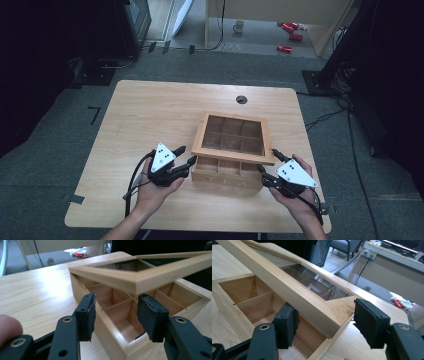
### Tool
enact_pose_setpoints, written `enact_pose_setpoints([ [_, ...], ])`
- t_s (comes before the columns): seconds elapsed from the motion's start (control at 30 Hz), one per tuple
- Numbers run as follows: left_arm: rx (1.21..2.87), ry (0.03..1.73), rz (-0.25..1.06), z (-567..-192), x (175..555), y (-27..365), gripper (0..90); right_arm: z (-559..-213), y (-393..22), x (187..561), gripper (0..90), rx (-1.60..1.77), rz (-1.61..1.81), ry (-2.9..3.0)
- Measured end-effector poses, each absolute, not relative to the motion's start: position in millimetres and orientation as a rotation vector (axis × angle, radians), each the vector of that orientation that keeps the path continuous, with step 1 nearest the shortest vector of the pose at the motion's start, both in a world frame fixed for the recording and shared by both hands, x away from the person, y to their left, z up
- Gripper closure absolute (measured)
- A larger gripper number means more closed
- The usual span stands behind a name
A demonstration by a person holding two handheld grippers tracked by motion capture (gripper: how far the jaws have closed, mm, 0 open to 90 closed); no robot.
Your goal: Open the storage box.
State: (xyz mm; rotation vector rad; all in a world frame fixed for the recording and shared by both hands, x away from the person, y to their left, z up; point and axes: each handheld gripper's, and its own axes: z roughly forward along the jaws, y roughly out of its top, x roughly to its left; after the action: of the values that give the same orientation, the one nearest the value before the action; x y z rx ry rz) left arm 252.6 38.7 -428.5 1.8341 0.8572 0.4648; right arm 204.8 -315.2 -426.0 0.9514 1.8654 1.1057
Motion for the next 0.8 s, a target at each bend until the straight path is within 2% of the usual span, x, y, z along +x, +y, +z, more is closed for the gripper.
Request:
enact_pose_setpoints([
  [0.23,1.865,0.91,0.477,-448,248,72,46.4,-422,-316,206,38.5,0.945,1.105,1.863],
  [0.4,1.863,0.976,0.457,-459,251,93,40.8,-418,-316,209,38.8,0.937,1.103,1.864],
  [0.6,1.886,1.107,0.475,-478,258,127,32.8,-406,-318,216,40.1,0.916,1.113,1.86],
  [0.8,1.901,1.248,0.512,-498,259,164,28.7,-393,-319,223,42.5,0.892,1.111,1.853],
])
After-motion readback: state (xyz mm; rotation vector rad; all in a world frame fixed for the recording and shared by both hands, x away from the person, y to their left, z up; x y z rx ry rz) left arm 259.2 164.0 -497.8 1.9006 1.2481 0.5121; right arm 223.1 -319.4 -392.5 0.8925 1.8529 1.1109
